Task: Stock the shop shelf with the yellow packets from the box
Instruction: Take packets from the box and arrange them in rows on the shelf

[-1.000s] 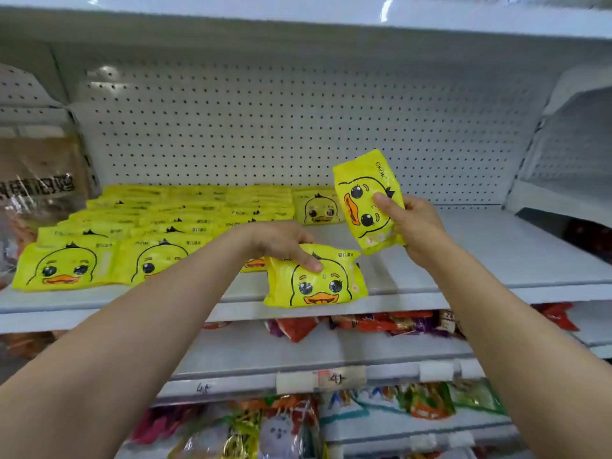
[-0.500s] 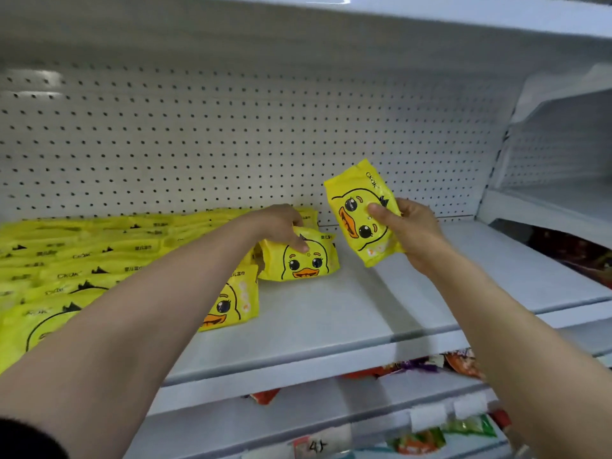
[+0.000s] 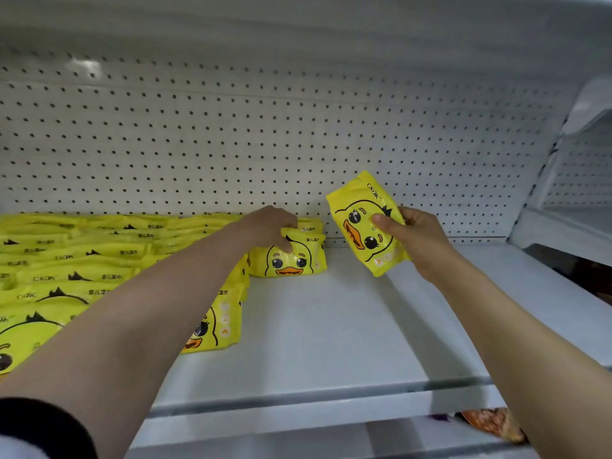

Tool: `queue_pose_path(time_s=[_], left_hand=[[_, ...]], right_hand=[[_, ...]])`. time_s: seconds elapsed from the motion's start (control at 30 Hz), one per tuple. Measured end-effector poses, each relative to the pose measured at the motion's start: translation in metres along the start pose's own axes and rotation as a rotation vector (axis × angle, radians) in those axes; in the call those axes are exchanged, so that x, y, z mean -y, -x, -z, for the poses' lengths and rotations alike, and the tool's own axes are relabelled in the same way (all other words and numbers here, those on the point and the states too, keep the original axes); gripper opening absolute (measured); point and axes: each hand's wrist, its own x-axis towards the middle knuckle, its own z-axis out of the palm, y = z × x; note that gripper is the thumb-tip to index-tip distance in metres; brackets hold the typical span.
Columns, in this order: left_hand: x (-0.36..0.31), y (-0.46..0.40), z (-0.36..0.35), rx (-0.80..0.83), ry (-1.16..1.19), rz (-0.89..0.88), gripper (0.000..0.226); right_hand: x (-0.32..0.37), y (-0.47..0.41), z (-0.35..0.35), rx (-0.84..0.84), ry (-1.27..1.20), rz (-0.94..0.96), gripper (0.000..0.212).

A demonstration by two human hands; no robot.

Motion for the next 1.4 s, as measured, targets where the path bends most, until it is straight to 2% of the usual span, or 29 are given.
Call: queue_pose_path(time_s=[0.33,0.4,0.47,0.53,0.6,0.7,0.77,0.9,1.07,1.27,1.4], left_hand=[[0.009,0.001,-0.012,-0.171,-0.034,0.007,0.060],[0.011,0.006,-0.007,-0.204,0.101,0.008,0.050],[0.007,0.015,0.003,-0.335,0.340,0.002,0.035],[-0.002,0.027,0.018,-0.430,0.514,0.008,0.031],[-0.009,0.037,0.030,-0.359,0.583,-0.030,0.031],[-0.013,0.046,0.032,-0.089,0.421,-0.080,0.042],[-0.012,0.047,0.026,0.003,0.278,-0.051,0.047],[-0.004,0.046,0.013,-0.010,0.171,-0.012,0.034],[0.009,0.042,0.005,-0.064,0.090,0.028,0.027],[0.021,0.040,-0.002,-0.122,0.043,0.114,0.031],[0.018,0.040,-0.003,-0.135,0.010,0.160,0.042]], right_hand=[[0.001,-0.014,-0.011,0.097,0.064,0.042,0.015],[0.000,-0.018,-0.013,0.123,0.101,0.028,0.020],[0.001,-0.022,-0.017,0.181,0.162,0.003,0.022],[0.002,-0.025,-0.022,0.271,0.251,-0.022,0.023],[0.003,-0.028,-0.031,0.368,0.354,-0.024,0.025],[0.000,-0.031,-0.051,0.478,0.485,-0.010,0.025],[-0.004,-0.033,-0.067,0.522,0.553,0.005,0.022],[-0.019,-0.038,-0.092,0.548,0.652,0.072,0.033],[-0.024,-0.040,-0.104,0.429,0.739,0.154,0.035],[-0.023,-0.038,-0.096,0.406,0.928,0.198,0.059],[-0.025,-0.037,-0.095,0.357,0.965,0.206,0.063]])
